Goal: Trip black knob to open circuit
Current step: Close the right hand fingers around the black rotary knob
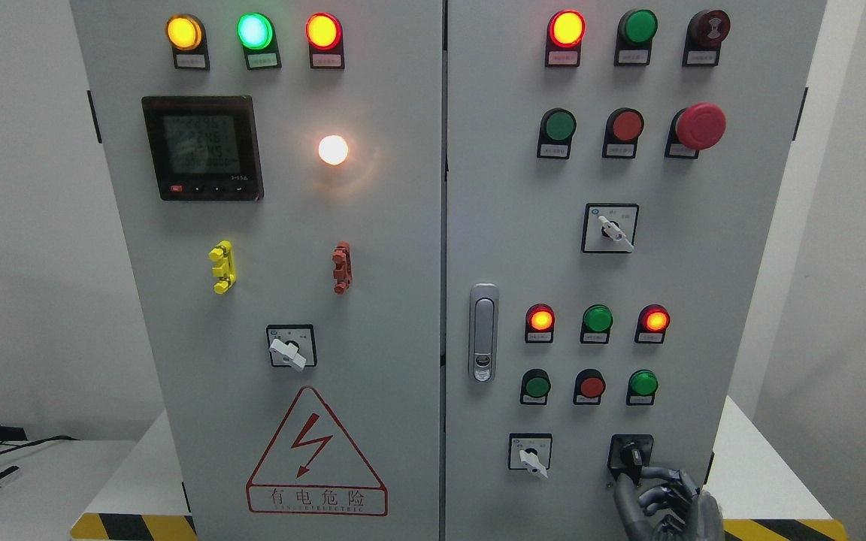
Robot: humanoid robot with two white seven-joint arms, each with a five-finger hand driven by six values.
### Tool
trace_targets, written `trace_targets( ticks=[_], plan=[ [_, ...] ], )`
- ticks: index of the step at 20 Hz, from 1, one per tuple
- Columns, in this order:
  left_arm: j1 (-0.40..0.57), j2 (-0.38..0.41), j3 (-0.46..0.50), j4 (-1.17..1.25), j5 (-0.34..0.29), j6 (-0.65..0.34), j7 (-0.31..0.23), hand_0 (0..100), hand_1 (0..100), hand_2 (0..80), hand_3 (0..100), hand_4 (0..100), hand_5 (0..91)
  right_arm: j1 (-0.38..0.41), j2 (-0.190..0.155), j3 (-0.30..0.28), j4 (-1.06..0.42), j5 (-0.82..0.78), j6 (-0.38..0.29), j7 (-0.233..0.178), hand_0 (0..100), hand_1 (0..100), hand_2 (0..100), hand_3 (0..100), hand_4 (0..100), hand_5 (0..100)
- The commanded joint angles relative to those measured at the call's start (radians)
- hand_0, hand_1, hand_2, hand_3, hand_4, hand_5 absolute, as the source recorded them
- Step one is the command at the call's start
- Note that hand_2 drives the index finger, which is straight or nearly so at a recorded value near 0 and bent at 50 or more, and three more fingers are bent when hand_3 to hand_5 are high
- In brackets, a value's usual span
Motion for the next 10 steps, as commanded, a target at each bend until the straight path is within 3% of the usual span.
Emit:
trace_targets(
  ticks=[1,10],
  plan=[
    [0.0,0.0,0.0,-0.001,-0.031,0.0,0.0,12,39,0.0,0,0,0.0,-0.001,0.006,0.009,0.0,0.001,-0.001,0.003,39,77,50,79,82,91],
    [0.0,0.0,0.0,-0.001,-0.031,0.0,0.0,12,39,0.0,0,0,0.0,-0.001,0.006,0.013,0.002,0.001,0.001,0.006,39,76,50,79,82,91]
  ],
)
